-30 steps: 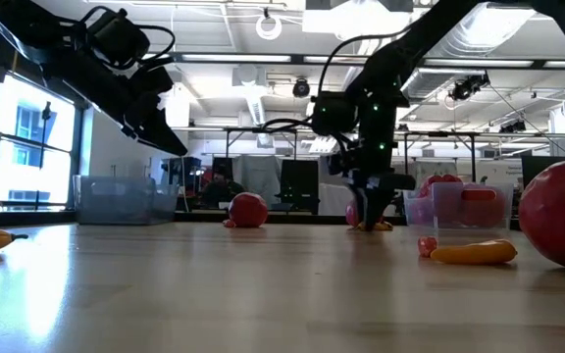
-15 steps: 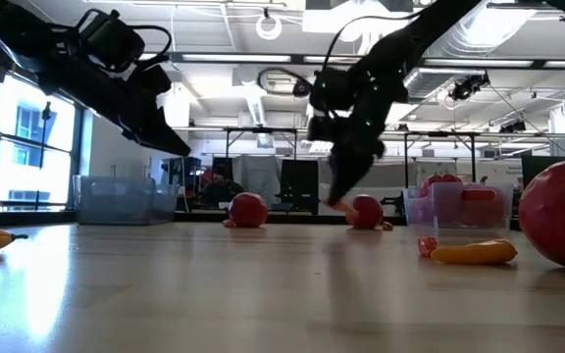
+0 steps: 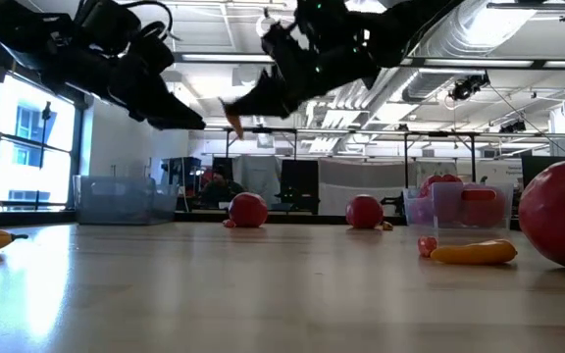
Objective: Sort produce into baskets
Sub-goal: Put the yellow chili pepper into the top black bin
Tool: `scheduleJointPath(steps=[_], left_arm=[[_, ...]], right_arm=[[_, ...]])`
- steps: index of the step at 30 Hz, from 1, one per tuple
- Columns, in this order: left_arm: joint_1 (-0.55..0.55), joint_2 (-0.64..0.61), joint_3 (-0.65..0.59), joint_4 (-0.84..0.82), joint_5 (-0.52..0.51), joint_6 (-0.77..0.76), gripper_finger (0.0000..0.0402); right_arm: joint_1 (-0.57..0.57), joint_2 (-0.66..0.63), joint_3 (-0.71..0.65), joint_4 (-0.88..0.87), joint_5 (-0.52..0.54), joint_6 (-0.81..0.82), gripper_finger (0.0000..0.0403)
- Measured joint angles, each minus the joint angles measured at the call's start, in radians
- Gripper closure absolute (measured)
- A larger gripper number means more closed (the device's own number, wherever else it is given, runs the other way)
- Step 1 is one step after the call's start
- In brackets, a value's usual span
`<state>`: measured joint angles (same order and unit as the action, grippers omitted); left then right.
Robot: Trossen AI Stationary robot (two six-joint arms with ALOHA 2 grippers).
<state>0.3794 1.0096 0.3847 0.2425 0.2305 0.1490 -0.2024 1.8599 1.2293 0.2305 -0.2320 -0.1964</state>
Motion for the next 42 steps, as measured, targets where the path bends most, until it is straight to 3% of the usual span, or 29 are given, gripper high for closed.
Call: scheduleJointPath(steps=[5, 12, 19, 25, 35, 42], left_arm=[[-0.053, 0.000, 0.000, 0.039, -0.008, 0.001, 0.0235], [-0.111, 0.002, 0.000, 0.129, -0.008, -0.006, 0.0222], [-0.158, 0.003, 0.000, 0.161, 0.001, -0.007, 0.0236], [-0.174, 0.003, 0.000, 0.239, 0.001, -0.048, 0.0273], [-0.173, 0.002, 0.000, 0.235, -0.038, -0.086, 0.0364], [-0.165, 0.002, 0.000, 0.235, -0.067, -0.086, 0.0397]], right_arm=[[0.056, 0.000, 0.000, 0.151, 0.050, 0.012, 0.0394], [0.096, 0.000, 0.000, 0.257, 0.071, 0.013, 0.0394], [0.099, 0.000, 0.000, 0.313, 0.074, 0.047, 0.0394], [0.100, 0.000, 0.000, 0.315, 0.072, 0.050, 0.0394], [0.099, 0.001, 0.000, 0.313, 0.072, 0.072, 0.0390], [0.099, 0.001, 0.000, 0.307, 0.084, 0.087, 0.0322]])
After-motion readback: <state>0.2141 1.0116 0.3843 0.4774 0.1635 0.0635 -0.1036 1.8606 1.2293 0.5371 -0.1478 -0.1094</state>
